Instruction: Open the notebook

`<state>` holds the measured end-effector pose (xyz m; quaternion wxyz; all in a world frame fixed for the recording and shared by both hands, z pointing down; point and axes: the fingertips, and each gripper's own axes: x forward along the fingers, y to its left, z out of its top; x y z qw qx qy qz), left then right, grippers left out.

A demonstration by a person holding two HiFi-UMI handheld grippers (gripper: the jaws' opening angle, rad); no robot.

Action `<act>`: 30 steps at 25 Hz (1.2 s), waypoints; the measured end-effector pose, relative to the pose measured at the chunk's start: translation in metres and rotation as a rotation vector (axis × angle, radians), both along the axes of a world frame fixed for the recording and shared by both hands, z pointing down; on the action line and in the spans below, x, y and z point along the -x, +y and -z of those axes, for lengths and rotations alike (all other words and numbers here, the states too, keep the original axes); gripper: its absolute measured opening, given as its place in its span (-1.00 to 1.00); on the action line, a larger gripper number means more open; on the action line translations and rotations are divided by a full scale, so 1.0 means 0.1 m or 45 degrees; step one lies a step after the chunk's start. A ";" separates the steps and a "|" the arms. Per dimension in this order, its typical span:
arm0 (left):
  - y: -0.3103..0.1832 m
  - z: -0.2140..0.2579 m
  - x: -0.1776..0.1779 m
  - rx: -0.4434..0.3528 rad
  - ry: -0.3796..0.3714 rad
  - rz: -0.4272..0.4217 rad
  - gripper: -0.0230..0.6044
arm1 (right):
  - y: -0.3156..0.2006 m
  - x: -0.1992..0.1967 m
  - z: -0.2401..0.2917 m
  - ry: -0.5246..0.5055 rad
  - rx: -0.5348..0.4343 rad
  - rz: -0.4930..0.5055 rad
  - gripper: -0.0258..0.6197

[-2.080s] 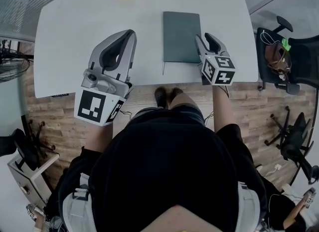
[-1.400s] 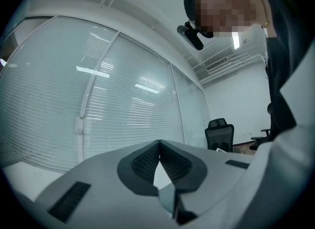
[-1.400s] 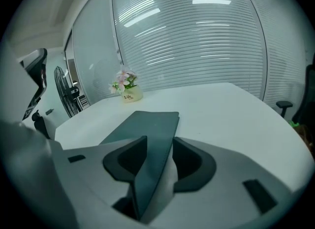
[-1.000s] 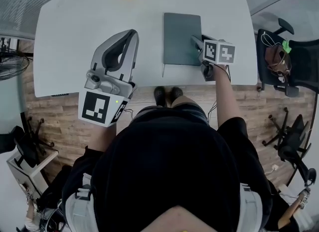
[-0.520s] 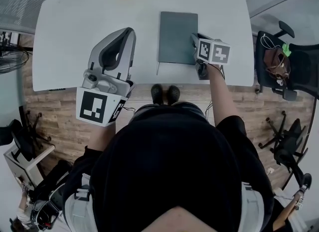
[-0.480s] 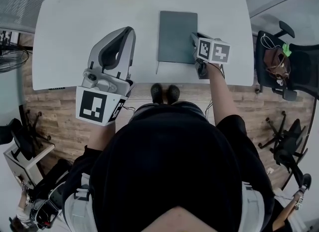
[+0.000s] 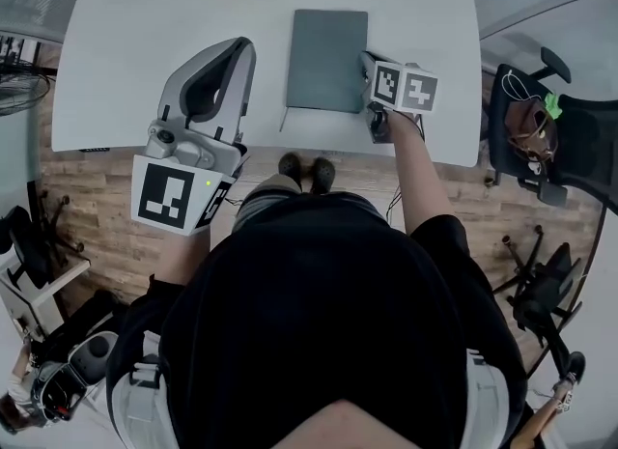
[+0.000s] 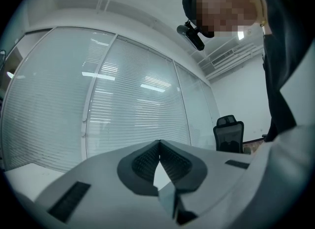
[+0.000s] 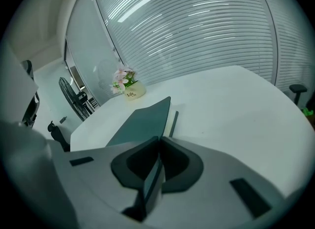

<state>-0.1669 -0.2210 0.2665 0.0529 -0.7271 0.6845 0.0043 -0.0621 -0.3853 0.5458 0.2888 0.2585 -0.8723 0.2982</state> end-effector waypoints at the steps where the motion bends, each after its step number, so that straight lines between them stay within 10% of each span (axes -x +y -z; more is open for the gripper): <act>1: 0.00 0.00 -0.02 0.001 -0.007 0.009 -0.89 | 0.00 0.01 0.01 -0.021 0.007 0.007 -0.86; 30: 0.31 0.00 0.73 0.006 -0.032 -0.172 -0.89 | 0.25 0.40 1.03 -0.210 -0.176 -0.163 -0.88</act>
